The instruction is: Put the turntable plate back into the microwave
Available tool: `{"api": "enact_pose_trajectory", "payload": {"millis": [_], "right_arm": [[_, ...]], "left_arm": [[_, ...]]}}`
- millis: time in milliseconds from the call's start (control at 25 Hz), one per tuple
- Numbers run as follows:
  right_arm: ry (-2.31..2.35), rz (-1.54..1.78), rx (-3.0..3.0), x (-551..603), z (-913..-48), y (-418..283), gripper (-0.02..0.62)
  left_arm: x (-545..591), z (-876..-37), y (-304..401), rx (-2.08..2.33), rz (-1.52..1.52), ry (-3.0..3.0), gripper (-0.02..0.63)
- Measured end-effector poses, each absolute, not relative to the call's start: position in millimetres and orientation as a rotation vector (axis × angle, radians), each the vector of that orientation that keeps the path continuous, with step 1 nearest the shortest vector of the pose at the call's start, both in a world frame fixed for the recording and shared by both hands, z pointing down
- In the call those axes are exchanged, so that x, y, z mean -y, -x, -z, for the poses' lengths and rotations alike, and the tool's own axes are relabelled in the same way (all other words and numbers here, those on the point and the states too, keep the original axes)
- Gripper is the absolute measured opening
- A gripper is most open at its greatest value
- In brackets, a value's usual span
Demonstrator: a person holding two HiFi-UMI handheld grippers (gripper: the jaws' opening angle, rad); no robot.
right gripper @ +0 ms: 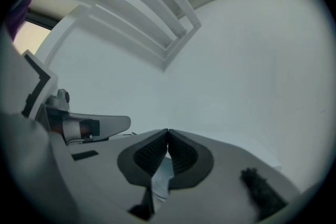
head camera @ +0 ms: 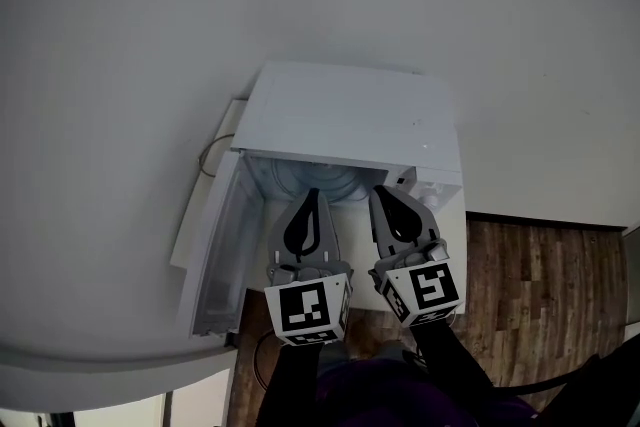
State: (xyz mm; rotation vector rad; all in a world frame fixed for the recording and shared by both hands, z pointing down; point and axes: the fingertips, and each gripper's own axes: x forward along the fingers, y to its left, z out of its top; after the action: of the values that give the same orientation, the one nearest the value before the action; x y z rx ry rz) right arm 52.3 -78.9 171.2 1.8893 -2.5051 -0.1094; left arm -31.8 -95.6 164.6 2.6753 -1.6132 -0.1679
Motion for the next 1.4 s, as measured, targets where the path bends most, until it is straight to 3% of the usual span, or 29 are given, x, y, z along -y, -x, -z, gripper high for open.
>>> {"api": "enact_pose_trajectory", "payload": {"millis": [1400], "right_arm": [[-1.849, 0.161, 2.532, 79.7, -165.1, -34.7, 0.009]], "left_arm": [[94.4, -178.4, 37.2, 1.657, 0.114, -2.67, 0.005]]}}
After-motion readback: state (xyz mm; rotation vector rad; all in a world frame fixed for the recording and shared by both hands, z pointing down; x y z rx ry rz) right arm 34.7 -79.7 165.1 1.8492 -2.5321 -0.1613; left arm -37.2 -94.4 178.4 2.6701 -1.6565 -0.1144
